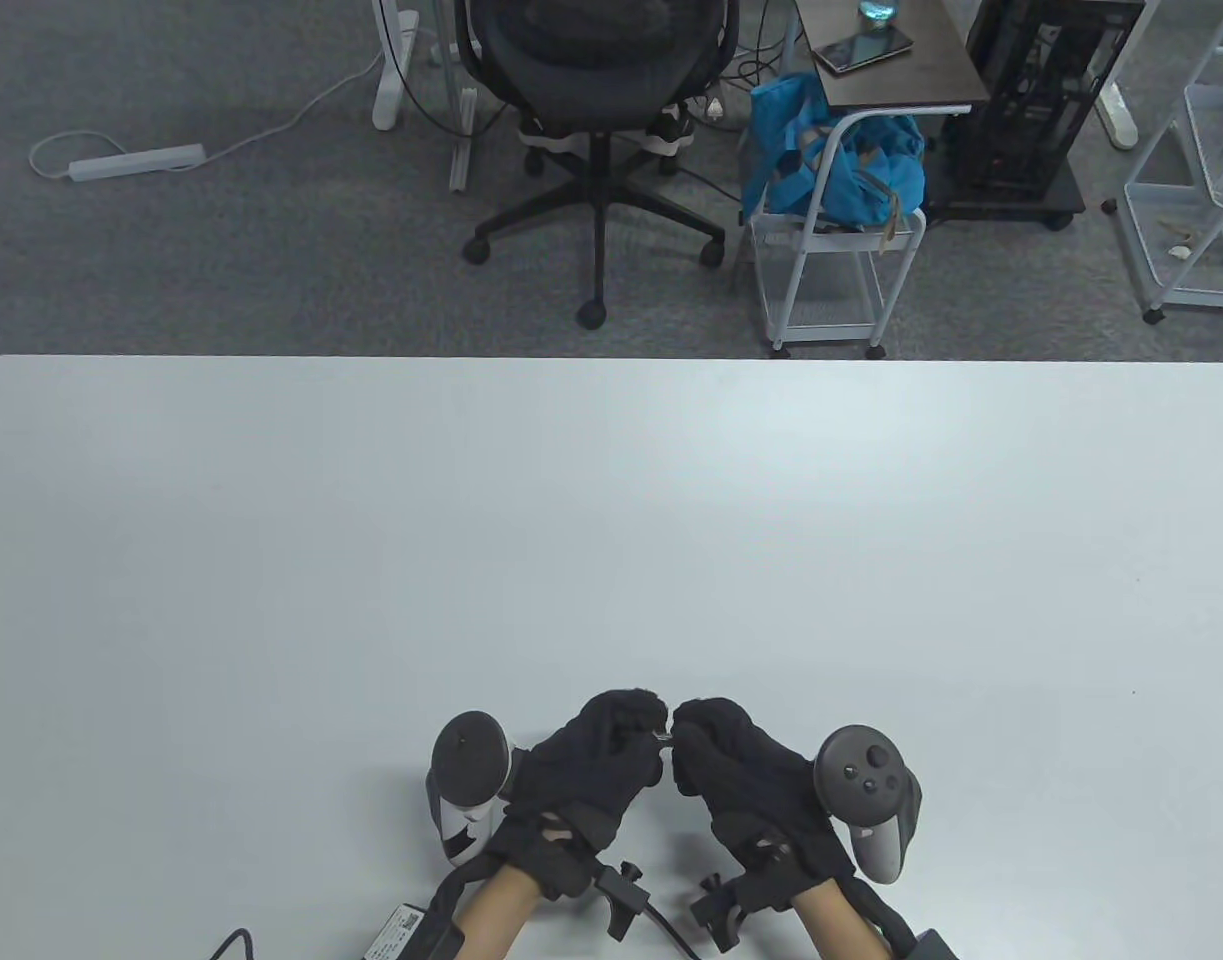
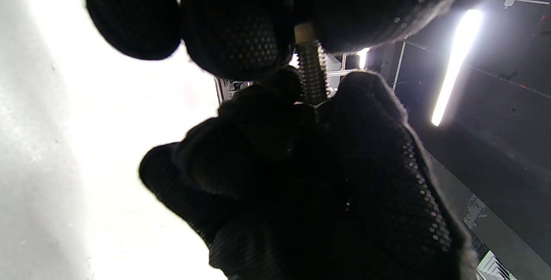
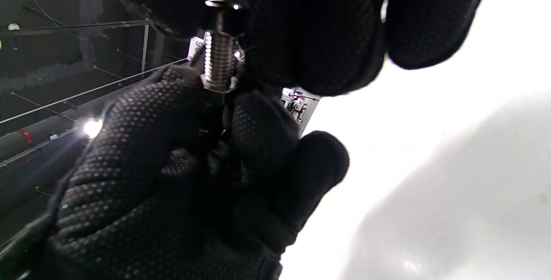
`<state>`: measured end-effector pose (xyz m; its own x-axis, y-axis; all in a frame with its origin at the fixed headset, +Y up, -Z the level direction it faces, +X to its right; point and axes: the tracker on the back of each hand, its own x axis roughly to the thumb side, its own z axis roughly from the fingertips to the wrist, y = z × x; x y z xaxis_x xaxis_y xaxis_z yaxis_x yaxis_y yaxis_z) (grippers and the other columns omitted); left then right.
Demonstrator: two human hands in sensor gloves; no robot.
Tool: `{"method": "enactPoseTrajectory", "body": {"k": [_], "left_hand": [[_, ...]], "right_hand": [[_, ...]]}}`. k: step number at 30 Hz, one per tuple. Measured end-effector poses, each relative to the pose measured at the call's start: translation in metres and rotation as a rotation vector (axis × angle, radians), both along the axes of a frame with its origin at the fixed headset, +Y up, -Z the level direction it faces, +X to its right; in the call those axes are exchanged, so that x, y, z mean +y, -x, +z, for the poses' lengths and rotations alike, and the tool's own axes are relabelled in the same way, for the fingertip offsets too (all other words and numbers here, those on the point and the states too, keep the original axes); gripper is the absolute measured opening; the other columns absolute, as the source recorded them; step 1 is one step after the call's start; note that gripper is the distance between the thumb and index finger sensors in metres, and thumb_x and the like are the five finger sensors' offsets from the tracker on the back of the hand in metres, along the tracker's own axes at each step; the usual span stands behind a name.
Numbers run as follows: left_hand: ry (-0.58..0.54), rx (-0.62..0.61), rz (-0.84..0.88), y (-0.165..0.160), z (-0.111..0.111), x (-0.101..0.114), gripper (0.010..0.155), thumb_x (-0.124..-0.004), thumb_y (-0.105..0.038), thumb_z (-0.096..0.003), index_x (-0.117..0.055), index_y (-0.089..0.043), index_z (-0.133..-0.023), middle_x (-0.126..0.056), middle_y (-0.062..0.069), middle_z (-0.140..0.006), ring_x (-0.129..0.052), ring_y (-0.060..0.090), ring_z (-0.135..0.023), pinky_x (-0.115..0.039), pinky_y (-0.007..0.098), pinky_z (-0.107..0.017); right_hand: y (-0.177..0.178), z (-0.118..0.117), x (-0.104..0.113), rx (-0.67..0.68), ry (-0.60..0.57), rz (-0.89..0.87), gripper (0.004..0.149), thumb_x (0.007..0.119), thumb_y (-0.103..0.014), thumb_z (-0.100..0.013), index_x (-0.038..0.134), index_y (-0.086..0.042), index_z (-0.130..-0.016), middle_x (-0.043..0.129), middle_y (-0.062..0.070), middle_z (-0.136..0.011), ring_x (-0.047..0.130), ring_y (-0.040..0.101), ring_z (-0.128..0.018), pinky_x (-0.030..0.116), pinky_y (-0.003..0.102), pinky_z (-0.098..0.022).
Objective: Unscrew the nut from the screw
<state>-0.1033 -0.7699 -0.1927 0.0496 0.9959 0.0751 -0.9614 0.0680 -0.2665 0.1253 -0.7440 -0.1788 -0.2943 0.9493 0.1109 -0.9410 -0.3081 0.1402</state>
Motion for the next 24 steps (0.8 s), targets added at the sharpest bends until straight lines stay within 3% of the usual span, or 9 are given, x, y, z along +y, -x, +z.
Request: {"method": "enactPoseTrajectory", "body": {"k": [6,11,24], "left_hand": [[0.002,-0.003,0.007,-0.0001,0.0000,0.0003,0.047,-0.084,-0.037,-0.0479,-0.078,-0.023,-0.093,-0.088,0.015,-0.084,-0.099,0.023,-0.050,-0.083,0.056,-0.052],[0.013,0.004,0.014,0.0004,0.0001,0.0002,0.047,-0.084,-0.038,-0.0480,-0.078,-0.023,-0.093,-0.089,0.015,-0.084,-0.099,0.023,-0.050,-0.083,0.056,-0.052],[0.014,0.002,0.020,0.0007,-0.0002,0.0003,0.047,-0.084,-0.038,-0.0480,-0.078,-0.023,-0.093,-0.089,0.015,-0.084,-0.099,0.023,-0.050,-0.083,0.056,-0.052]], "right_hand": [[0.0009,0.0010,0.0045,0.008,-0.065,0.003,0.051,0.075,-0.039,-0.054,0.072,-0.008,-0.095,0.091,0.013,-0.070,0.095,0.032,-0.054,0.079,0.059,-0.052],[0.0014,0.0020,0.0067,0.017,-0.100,0.017,0.047,0.078,-0.034,-0.054,0.071,-0.017,-0.097,0.083,0.012,-0.085,0.089,0.037,-0.069,0.074,0.061,-0.057],[0.0006,0.0025,0.0073,-0.008,-0.110,0.002,0.049,0.078,-0.035,-0.053,0.072,-0.015,-0.097,0.085,0.010,-0.084,0.090,0.036,-0.068,0.076,0.060,-0.057]]}}
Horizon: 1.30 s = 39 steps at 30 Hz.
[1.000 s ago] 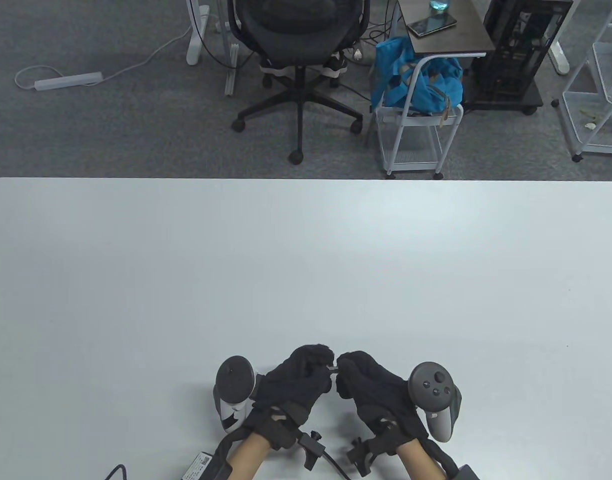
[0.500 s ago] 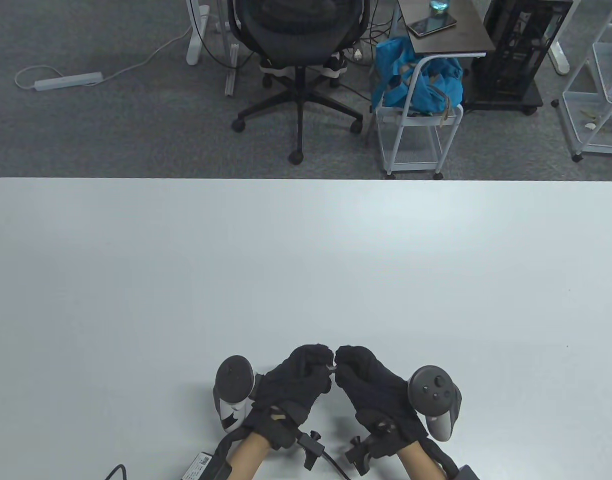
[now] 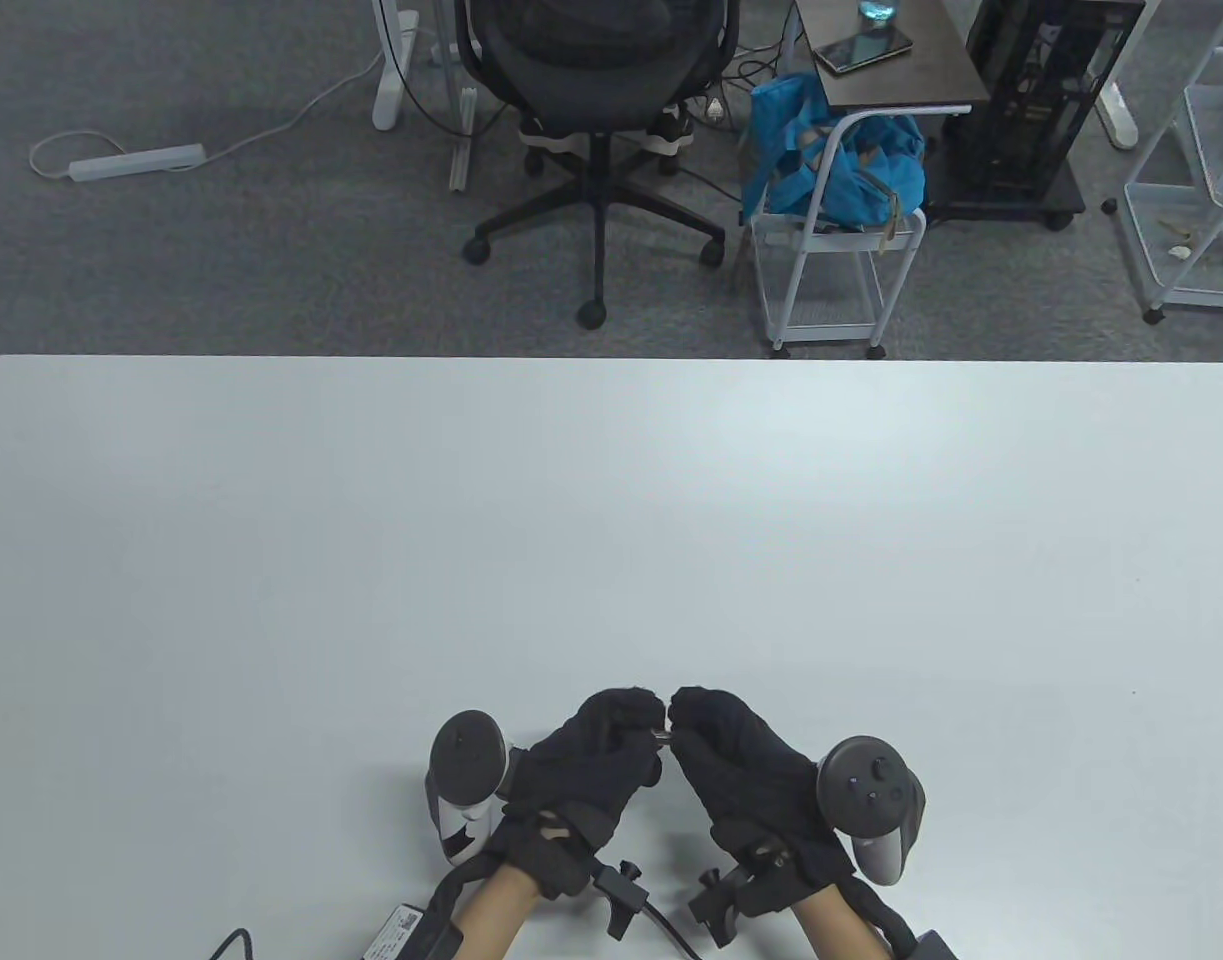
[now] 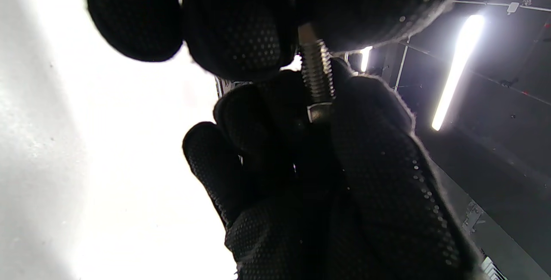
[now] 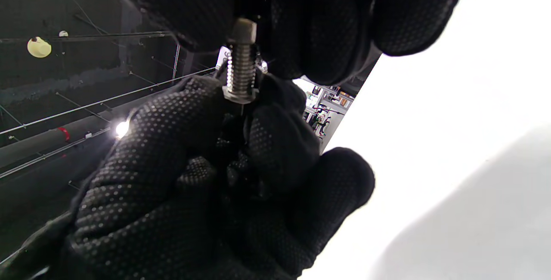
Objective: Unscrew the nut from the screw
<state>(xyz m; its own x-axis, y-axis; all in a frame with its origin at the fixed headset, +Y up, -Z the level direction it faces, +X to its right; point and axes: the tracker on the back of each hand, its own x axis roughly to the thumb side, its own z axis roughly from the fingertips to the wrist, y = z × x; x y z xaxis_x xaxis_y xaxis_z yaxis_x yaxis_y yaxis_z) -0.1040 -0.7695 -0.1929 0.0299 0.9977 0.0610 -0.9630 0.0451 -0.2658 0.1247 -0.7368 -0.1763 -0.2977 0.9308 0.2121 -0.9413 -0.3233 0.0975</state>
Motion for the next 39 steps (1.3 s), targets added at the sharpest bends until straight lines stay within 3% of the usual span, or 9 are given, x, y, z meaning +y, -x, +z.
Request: {"method": "enactPoseTrajectory", "body": {"k": [16,20,23,29,39], "left_hand": [[0.002,0.006,0.003,0.0006,-0.0001,0.0000,0.047,-0.084,-0.037,-0.0478,-0.079,-0.023,-0.092,-0.089,0.015,-0.083,-0.099,0.023,-0.050,-0.083,0.056,-0.052],[0.004,0.016,0.013,0.0012,-0.0001,0.0004,0.047,-0.084,-0.037,-0.0476,-0.079,-0.023,-0.092,-0.089,0.015,-0.083,-0.099,0.023,-0.049,-0.083,0.056,-0.052],[0.003,0.010,0.008,0.0009,0.0000,0.0005,0.047,-0.084,-0.038,-0.0476,-0.079,-0.023,-0.092,-0.089,0.015,-0.083,-0.099,0.023,-0.049,-0.083,0.056,-0.051],[0.005,0.008,0.011,0.0014,0.0000,0.0010,0.047,-0.084,-0.038,-0.0478,-0.078,-0.023,-0.092,-0.089,0.015,-0.084,-0.099,0.022,-0.050,-0.083,0.056,-0.052],[-0.006,0.003,0.012,0.0008,-0.0001,0.0013,0.047,-0.083,-0.038,-0.0481,-0.078,-0.024,-0.093,-0.088,0.015,-0.084,-0.099,0.023,-0.050,-0.083,0.056,-0.052]], "right_hand": [[0.0007,-0.0003,-0.0014,0.006,0.031,0.004,0.053,0.077,-0.039,-0.054,0.070,-0.011,-0.099,0.085,0.013,-0.083,0.090,0.038,-0.067,0.075,0.061,-0.055],[-0.0018,-0.0001,-0.0053,-0.030,0.095,0.043,0.061,0.074,-0.048,-0.054,0.071,-0.006,-0.098,0.090,0.015,-0.075,0.094,0.039,-0.058,0.077,0.063,-0.051],[-0.0005,-0.0001,-0.0042,-0.017,0.088,0.009,0.056,0.075,-0.045,-0.054,0.074,-0.005,-0.094,0.094,0.010,-0.067,0.097,0.033,-0.050,0.080,0.059,-0.048],[0.0012,0.0000,0.0019,0.019,0.026,0.014,0.051,0.078,-0.036,-0.054,0.071,-0.012,-0.098,0.089,0.012,-0.075,0.094,0.033,-0.058,0.078,0.059,-0.054],[0.0000,-0.0003,0.0014,0.007,0.008,-0.005,0.047,0.077,-0.036,-0.054,0.073,-0.017,-0.097,0.087,0.012,-0.080,0.092,0.036,-0.063,0.076,0.060,-0.055]]}}
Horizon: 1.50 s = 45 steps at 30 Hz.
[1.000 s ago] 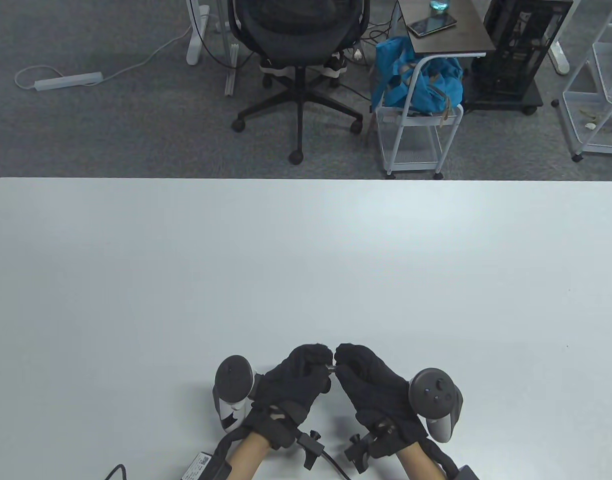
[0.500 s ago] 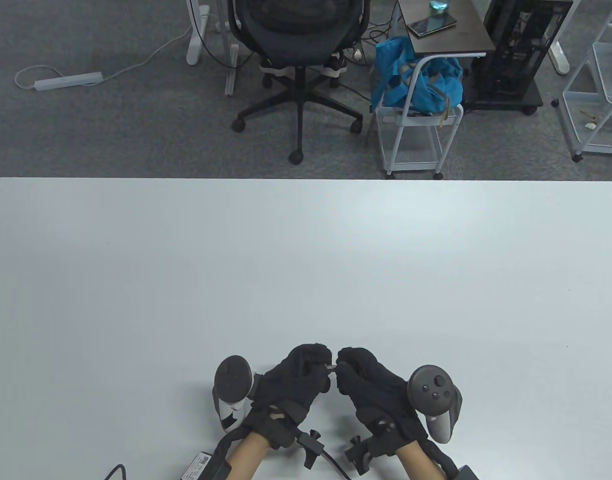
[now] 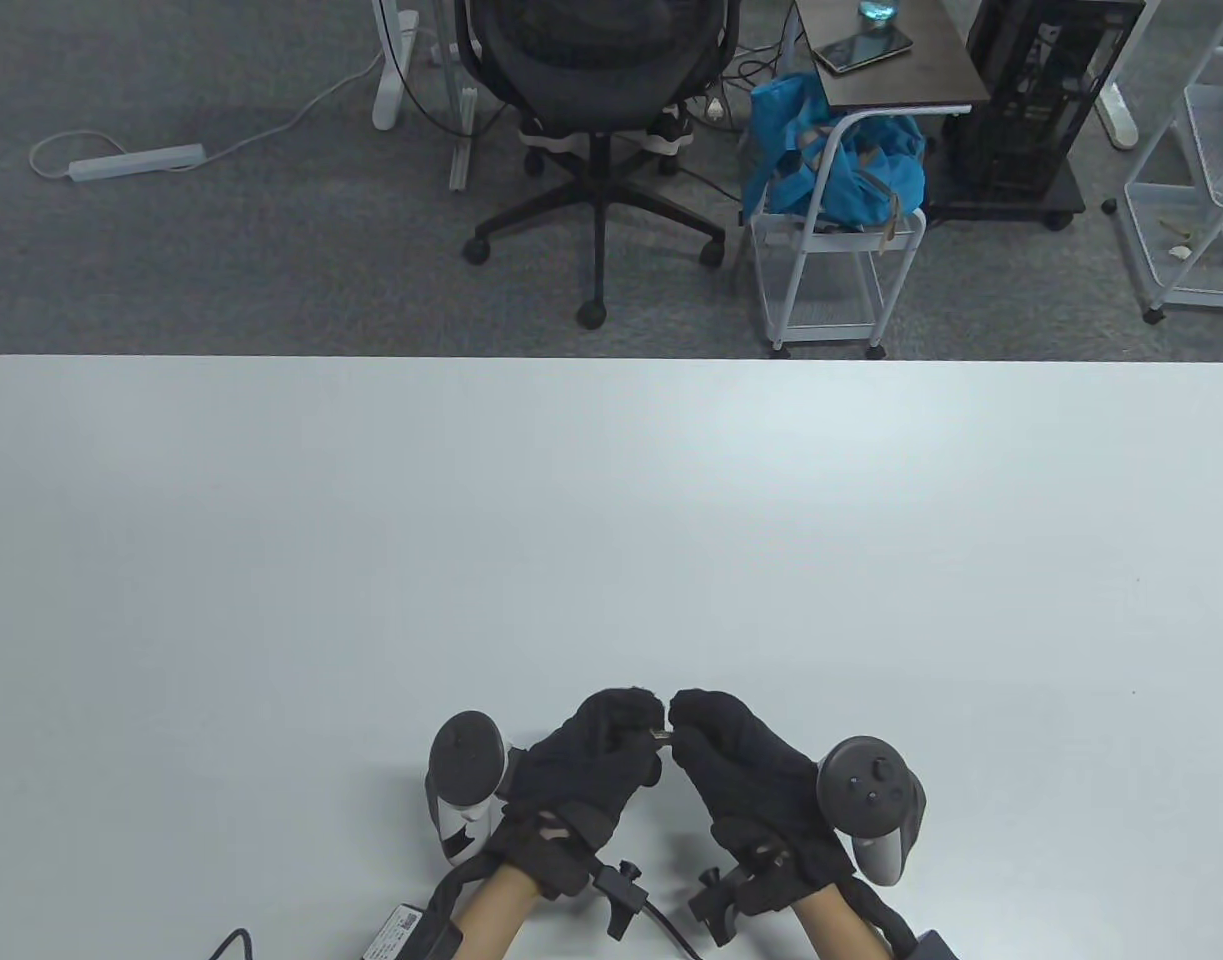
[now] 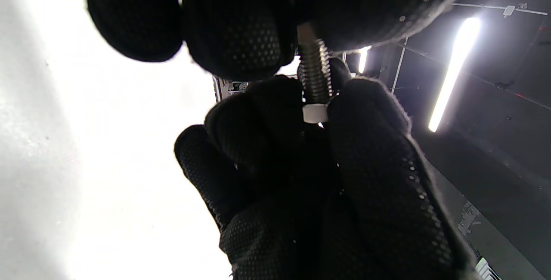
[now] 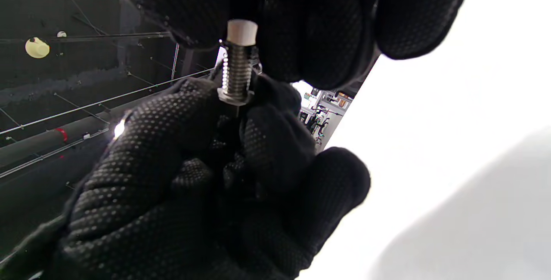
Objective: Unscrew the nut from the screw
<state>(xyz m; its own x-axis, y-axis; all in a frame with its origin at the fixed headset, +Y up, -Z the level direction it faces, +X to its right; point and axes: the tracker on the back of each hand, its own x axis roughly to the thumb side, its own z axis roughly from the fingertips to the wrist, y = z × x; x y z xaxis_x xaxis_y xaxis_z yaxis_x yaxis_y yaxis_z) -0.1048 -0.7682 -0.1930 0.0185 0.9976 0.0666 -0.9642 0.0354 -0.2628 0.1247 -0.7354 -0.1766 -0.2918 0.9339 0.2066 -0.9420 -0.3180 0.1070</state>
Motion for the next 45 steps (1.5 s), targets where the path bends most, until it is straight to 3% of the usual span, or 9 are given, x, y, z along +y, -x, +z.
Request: {"method": "enactPoseTrajectory", "body": {"k": [5,8,11,14,21,29,35,40,45], "left_hand": [[0.004,0.007,0.003,0.000,0.000,0.000,0.047,-0.084,-0.038,-0.0479,-0.078,-0.024,-0.092,-0.088,0.015,-0.084,-0.099,0.023,-0.050,-0.083,0.056,-0.052],[0.000,0.002,-0.005,0.000,0.000,0.000,0.047,-0.084,-0.038,-0.0480,-0.078,-0.024,-0.093,-0.088,0.015,-0.084,-0.099,0.023,-0.050,-0.083,0.056,-0.052],[-0.007,-0.005,-0.014,-0.001,0.000,0.000,0.047,-0.084,-0.037,-0.0480,-0.078,-0.024,-0.093,-0.088,0.015,-0.085,-0.099,0.023,-0.050,-0.083,0.056,-0.052],[-0.011,-0.009,-0.023,-0.001,0.000,0.000,0.047,-0.084,-0.037,-0.0480,-0.078,-0.024,-0.092,-0.088,0.015,-0.085,-0.099,0.023,-0.050,-0.083,0.056,-0.052],[0.001,-0.008,-0.016,-0.002,0.001,0.000,0.047,-0.083,-0.038,-0.0481,-0.078,-0.024,-0.093,-0.088,0.015,-0.084,-0.099,0.022,-0.050,-0.083,0.055,-0.052],[0.005,-0.007,-0.010,-0.002,0.001,0.000,0.047,-0.083,-0.038,-0.0482,-0.078,-0.024,-0.093,-0.088,0.015,-0.084,-0.099,0.022,-0.049,-0.083,0.055,-0.051],[0.010,0.002,-0.002,-0.001,0.001,0.000,0.047,-0.083,-0.038,-0.0481,-0.078,-0.024,-0.092,-0.088,0.015,-0.083,-0.099,0.022,-0.049,-0.083,0.055,-0.051],[0.011,0.006,0.001,0.000,0.001,0.000,0.047,-0.083,-0.038,-0.0481,-0.078,-0.024,-0.092,-0.088,0.015,-0.083,-0.099,0.022,-0.049,-0.083,0.055,-0.051],[0.003,0.006,-0.002,-0.001,0.001,0.001,0.047,-0.083,-0.038,-0.0480,-0.078,-0.024,-0.092,-0.088,0.015,-0.084,-0.099,0.022,-0.049,-0.083,0.055,-0.052]], "right_hand": [[0.001,-0.001,-0.003,0.019,0.032,-0.009,0.057,0.077,-0.039,-0.054,0.065,-0.010,-0.103,0.084,0.014,-0.084,0.089,0.038,-0.067,0.074,0.061,-0.055],[0.001,-0.001,-0.009,0.031,0.110,0.008,0.070,0.071,-0.052,-0.055,0.060,-0.005,-0.107,0.081,0.020,-0.088,0.086,0.044,-0.069,0.071,0.065,-0.055],[-0.001,-0.002,-0.013,0.005,0.149,0.013,0.072,0.067,-0.056,-0.055,0.070,0.000,-0.099,0.091,0.021,-0.076,0.093,0.044,-0.057,0.075,0.066,-0.048],[-0.001,-0.002,-0.011,-0.008,0.145,0.000,0.060,0.069,-0.051,-0.055,0.082,-0.001,-0.086,0.099,0.010,-0.054,0.099,0.033,-0.038,0.082,0.059,-0.042],[0.001,0.000,-0.002,0.007,0.045,0.023,0.053,0.075,-0.040,-0.054,0.073,-0.006,-0.095,0.094,0.010,-0.063,0.097,0.030,-0.048,0.081,0.058,-0.050],[0.001,0.000,0.000,-0.010,0.001,0.029,0.050,0.072,-0.039,-0.055,0.075,-0.010,-0.095,0.095,0.011,-0.065,0.097,0.032,-0.051,0.080,0.058,-0.052],[0.002,0.001,0.001,0.012,-0.021,0.027,0.047,0.077,-0.034,-0.054,0.073,-0.019,-0.098,0.085,0.013,-0.084,0.090,0.037,-0.068,0.075,0.060,-0.057],[0.001,-0.001,-0.002,0.031,0.002,0.002,0.048,0.077,-0.034,-0.054,0.072,-0.018,-0.099,0.084,0.015,-0.085,0.090,0.038,-0.068,0.075,0.061,-0.056],[0.002,-0.002,-0.008,0.078,0.077,-0.005,0.061,0.073,-0.042,-0.056,0.060,-0.011,-0.107,0.077,0.019,-0.092,0.084,0.043,-0.074,0.070,0.065,-0.057]]}}
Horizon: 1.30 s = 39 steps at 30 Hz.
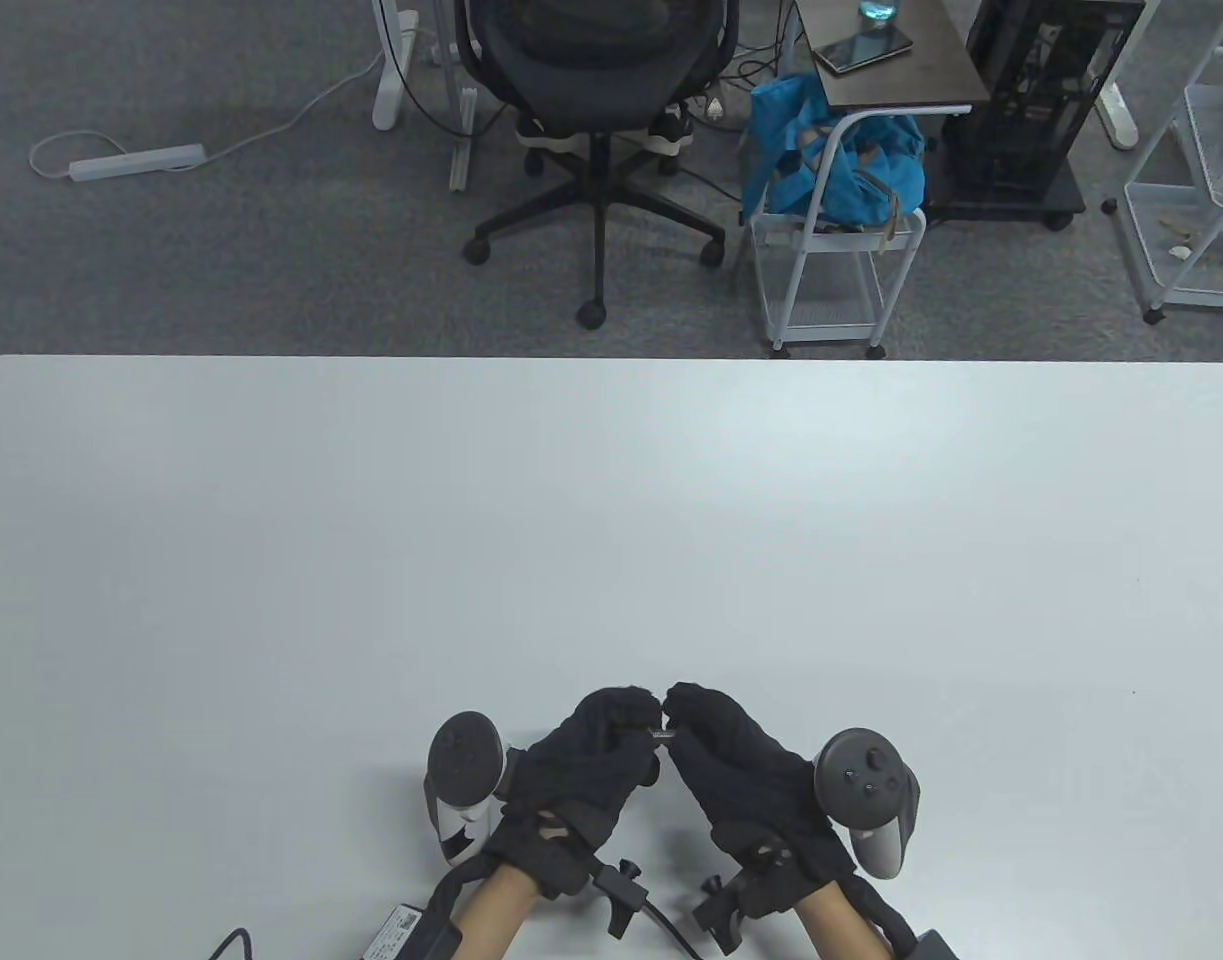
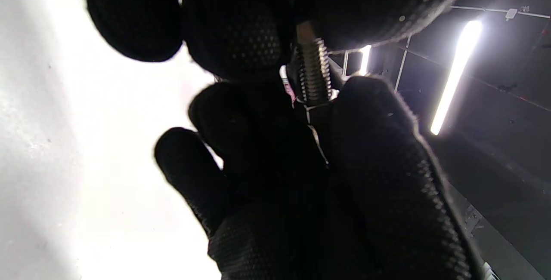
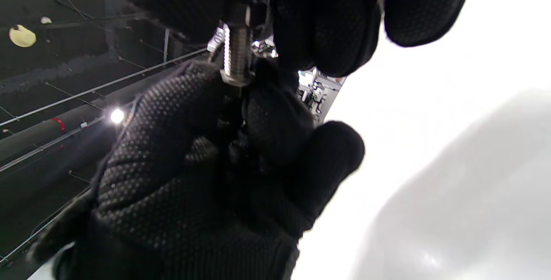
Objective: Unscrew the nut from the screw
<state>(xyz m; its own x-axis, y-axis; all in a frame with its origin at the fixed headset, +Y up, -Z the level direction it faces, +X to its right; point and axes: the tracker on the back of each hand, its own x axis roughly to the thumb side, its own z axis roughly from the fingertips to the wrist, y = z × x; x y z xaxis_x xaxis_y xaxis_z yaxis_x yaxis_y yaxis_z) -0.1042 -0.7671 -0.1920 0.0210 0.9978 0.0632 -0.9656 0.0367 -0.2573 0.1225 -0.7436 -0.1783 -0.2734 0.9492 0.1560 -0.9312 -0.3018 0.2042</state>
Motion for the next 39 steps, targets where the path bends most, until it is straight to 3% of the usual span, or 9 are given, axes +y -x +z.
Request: {"method": "enactPoseTrajectory", "body": {"k": [2,4,7,9,18,29,35,39], "left_hand": [[-0.008,-0.002,-0.003,0.000,0.000,0.000,0.047,-0.084,-0.037,-0.0479,-0.078,-0.024,-0.092,-0.088,0.015,-0.084,-0.099,0.023,-0.049,-0.083,0.056,-0.052],[-0.023,-0.007,-0.010,-0.001,0.000,0.001,0.046,-0.084,-0.037,-0.0478,-0.078,-0.024,-0.092,-0.088,0.015,-0.084,-0.099,0.023,-0.050,-0.083,0.056,-0.052],[-0.038,-0.009,-0.035,-0.002,0.000,0.002,0.046,-0.084,-0.037,-0.0475,-0.079,-0.024,-0.092,-0.088,0.015,-0.084,-0.099,0.023,-0.050,-0.083,0.056,-0.052],[-0.037,-0.017,-0.030,-0.002,0.000,0.001,0.047,-0.084,-0.037,-0.0479,-0.078,-0.024,-0.092,-0.088,0.015,-0.084,-0.099,0.023,-0.050,-0.083,0.056,-0.052],[-0.062,-0.071,-0.092,-0.005,0.001,0.004,0.050,-0.085,-0.035,-0.0483,-0.073,-0.025,-0.096,-0.081,0.016,-0.090,-0.096,0.024,-0.055,-0.080,0.057,-0.055],[-0.037,-0.026,-0.040,-0.004,0.001,0.002,0.050,-0.084,-0.042,-0.0485,-0.079,-0.020,-0.094,-0.092,0.014,-0.079,-0.101,0.021,-0.045,-0.086,0.054,-0.049],[-0.027,-0.009,-0.023,-0.002,0.001,0.002,0.050,-0.084,-0.041,-0.0483,-0.079,-0.020,-0.093,-0.092,0.014,-0.078,-0.101,0.021,-0.044,-0.086,0.054,-0.048],[-0.021,-0.002,-0.024,-0.002,0.001,0.002,0.050,-0.084,-0.041,-0.0481,-0.079,-0.019,-0.093,-0.093,0.014,-0.077,-0.102,0.020,-0.043,-0.087,0.053,-0.048]], "right_hand": [[-0.001,0.000,-0.004,-0.024,0.038,0.007,0.071,0.068,-0.052,-0.056,0.058,-0.006,-0.109,0.077,0.023,-0.093,0.083,0.046,-0.074,0.069,0.066,-0.056],[-0.004,0.000,-0.007,-0.055,0.072,0.011,0.072,0.065,-0.056,-0.056,0.065,-0.001,-0.103,0.085,0.024,-0.083,0.088,0.047,-0.065,0.071,0.067,-0.052],[-0.006,-0.001,-0.006,-0.076,0.087,0.010,0.062,0.064,-0.053,-0.056,0.082,-0.001,-0.086,0.098,0.014,-0.059,0.098,0.037,-0.044,0.080,0.062,-0.043],[-0.005,-0.001,-0.004,-0.067,0.065,0.012,0.058,0.066,-0.050,-0.056,0.081,-0.002,-0.085,0.097,0.010,-0.055,0.098,0.032,-0.039,0.082,0.059,-0.043],[-0.005,-0.001,0.000,-0.087,-0.002,0.047,0.056,0.072,-0.044,-0.054,0.078,-0.001,-0.089,0.096,0.006,-0.056,0.098,0.028,-0.040,0.084,0.055,-0.045],[-0.006,0.000,0.005,-0.106,-0.078,0.029,0.051,0.073,-0.040,-0.053,0.078,-0.006,-0.092,0.096,0.006,-0.057,0.097,0.027,-0.044,0.084,0.055,-0.049],[-0.003,0.001,0.007,-0.072,-0.107,0.020,0.046,0.074,-0.034,-0.055,0.073,-0.017,-0.098,0.086,0.013,-0.080,0.091,0.035,-0.064,0.076,0.060,-0.057],[-0.003,0.001,0.007,-0.075,-0.114,0.023,0.046,0.075,-0.032,-0.054,0.073,-0.018,-0.098,0.084,0.014,-0.084,0.090,0.037,-0.068,0.075,0.060,-0.057]]}}
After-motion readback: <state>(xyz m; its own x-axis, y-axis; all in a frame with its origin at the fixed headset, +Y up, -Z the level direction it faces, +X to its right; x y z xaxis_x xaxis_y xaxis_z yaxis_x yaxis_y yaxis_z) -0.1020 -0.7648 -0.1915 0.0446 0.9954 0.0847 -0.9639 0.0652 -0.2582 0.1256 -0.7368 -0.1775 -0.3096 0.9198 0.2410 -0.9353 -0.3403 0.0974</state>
